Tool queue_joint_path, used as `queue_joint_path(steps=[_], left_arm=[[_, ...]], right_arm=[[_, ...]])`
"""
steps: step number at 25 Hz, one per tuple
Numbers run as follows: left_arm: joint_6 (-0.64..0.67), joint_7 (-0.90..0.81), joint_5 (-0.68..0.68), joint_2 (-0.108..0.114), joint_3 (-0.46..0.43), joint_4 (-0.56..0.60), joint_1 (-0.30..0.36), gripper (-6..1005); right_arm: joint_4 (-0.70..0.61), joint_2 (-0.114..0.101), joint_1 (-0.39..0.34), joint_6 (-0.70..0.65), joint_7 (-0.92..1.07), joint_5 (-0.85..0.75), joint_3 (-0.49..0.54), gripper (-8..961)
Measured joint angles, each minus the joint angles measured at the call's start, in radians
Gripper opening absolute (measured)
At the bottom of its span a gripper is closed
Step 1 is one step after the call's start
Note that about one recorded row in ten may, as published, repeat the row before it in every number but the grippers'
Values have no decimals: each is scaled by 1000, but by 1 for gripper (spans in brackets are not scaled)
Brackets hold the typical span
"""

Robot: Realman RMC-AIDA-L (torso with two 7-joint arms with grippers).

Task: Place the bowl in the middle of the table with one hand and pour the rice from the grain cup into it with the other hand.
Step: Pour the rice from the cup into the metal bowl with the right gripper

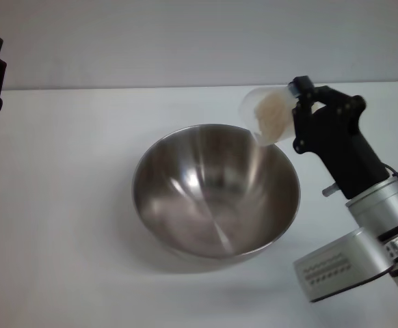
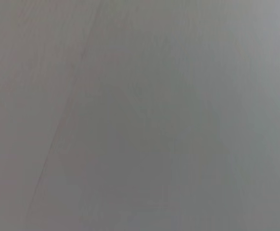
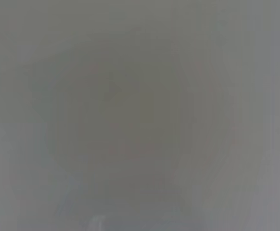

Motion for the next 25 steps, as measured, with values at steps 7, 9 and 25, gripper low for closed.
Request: queue_joint_path(steps=[7, 9, 25], left_arm=[[0, 0, 0, 0, -1, 3, 0, 488], [0, -1, -1, -1, -1, 4, 1, 488], [0, -6, -1, -2, 0, 1, 7, 491]], right_arm=[[5, 1, -2, -3, -301, -98, -12, 11], [1, 1, -3, -5, -338, -112, -12, 12], [-97, 0, 18, -1, -528, -241, -11, 13]])
